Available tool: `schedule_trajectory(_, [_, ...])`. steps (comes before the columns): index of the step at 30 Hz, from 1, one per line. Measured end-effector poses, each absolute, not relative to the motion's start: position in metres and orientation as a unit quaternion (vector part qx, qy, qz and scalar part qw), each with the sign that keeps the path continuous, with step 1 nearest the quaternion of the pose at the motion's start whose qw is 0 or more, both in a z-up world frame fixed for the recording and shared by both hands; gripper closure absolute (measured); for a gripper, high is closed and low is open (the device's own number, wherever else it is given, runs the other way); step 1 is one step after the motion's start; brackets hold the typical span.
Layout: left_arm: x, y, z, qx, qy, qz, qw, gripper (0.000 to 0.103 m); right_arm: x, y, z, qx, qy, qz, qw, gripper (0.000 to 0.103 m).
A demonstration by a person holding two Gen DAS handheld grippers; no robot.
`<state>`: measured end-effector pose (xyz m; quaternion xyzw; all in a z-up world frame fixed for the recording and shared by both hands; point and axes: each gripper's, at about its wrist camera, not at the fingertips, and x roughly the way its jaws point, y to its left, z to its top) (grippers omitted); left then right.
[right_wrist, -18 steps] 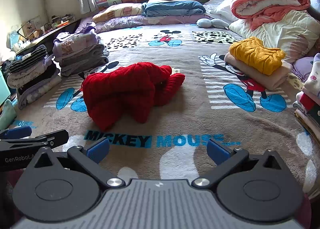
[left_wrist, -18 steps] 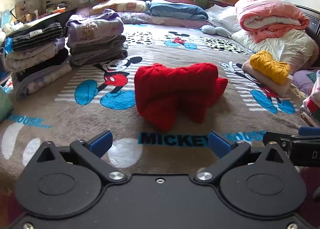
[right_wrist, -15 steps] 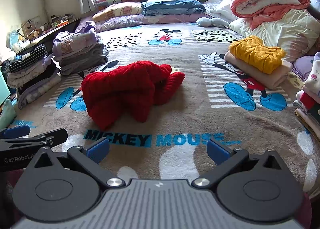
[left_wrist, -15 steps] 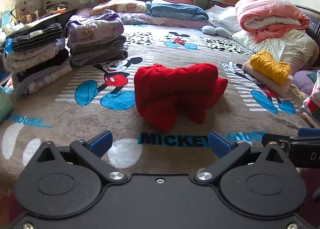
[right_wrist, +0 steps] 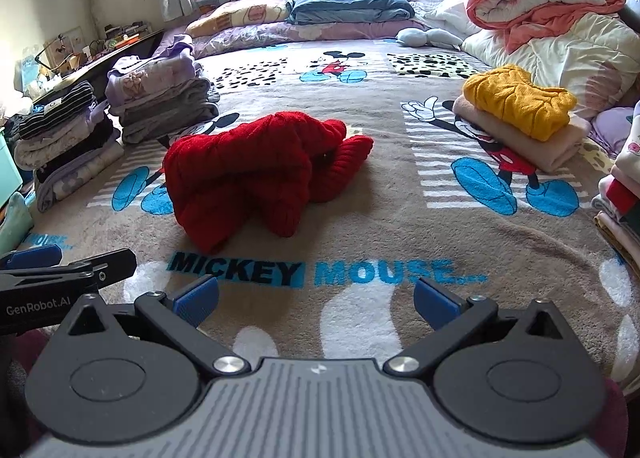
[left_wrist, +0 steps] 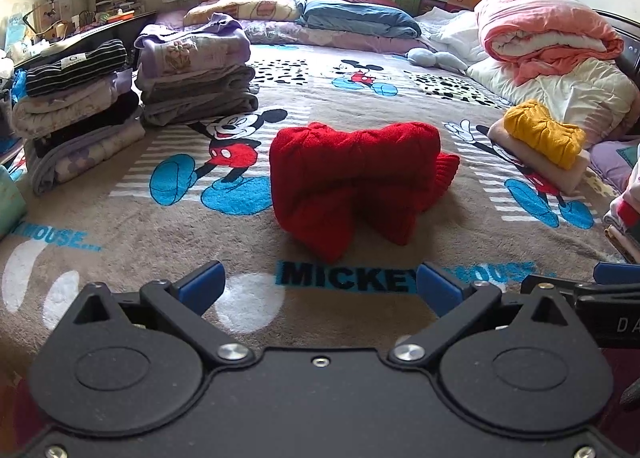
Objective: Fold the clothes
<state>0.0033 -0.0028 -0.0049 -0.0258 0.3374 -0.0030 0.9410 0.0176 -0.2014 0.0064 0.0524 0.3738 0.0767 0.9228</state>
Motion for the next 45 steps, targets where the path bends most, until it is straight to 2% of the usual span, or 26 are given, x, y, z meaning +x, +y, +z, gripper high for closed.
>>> schedule_trajectory(45, [0.013, 0.001, -0.022, -0.043, 0.334, -0.015, 0.941, 0.000, 0.030, -0.197, -0.013, 0.048, 0.389, 0.076, 0.917, 0.000])
